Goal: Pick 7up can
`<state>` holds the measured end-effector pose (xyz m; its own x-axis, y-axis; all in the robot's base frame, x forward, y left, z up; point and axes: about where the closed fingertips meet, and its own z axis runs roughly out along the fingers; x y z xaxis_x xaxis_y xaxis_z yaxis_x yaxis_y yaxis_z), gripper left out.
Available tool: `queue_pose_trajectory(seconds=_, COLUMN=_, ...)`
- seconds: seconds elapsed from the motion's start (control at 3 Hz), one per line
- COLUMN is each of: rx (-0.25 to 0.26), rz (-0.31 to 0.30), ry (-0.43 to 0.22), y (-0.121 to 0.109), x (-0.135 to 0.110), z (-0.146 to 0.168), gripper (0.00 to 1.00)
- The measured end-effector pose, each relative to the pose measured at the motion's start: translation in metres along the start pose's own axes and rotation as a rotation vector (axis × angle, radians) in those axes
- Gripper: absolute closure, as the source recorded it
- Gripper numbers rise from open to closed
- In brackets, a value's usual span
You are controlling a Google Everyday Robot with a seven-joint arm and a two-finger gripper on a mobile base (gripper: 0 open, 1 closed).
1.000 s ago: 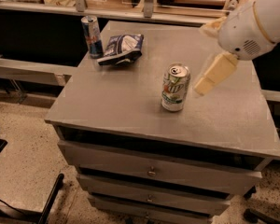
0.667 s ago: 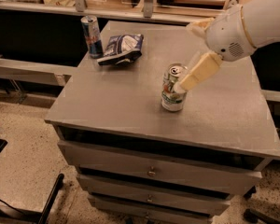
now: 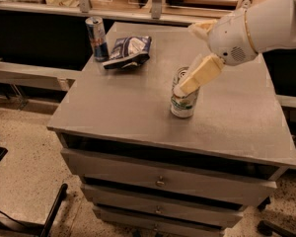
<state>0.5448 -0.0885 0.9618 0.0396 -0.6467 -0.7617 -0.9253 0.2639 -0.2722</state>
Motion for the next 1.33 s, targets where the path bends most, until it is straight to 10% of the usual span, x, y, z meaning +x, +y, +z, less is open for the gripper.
queue_pose_trajectory(seconds=1.33, rx=0.024, rz=0.087, ry=-0.157, y=0.006, x=0.044, z=0.009, gripper=0.00)
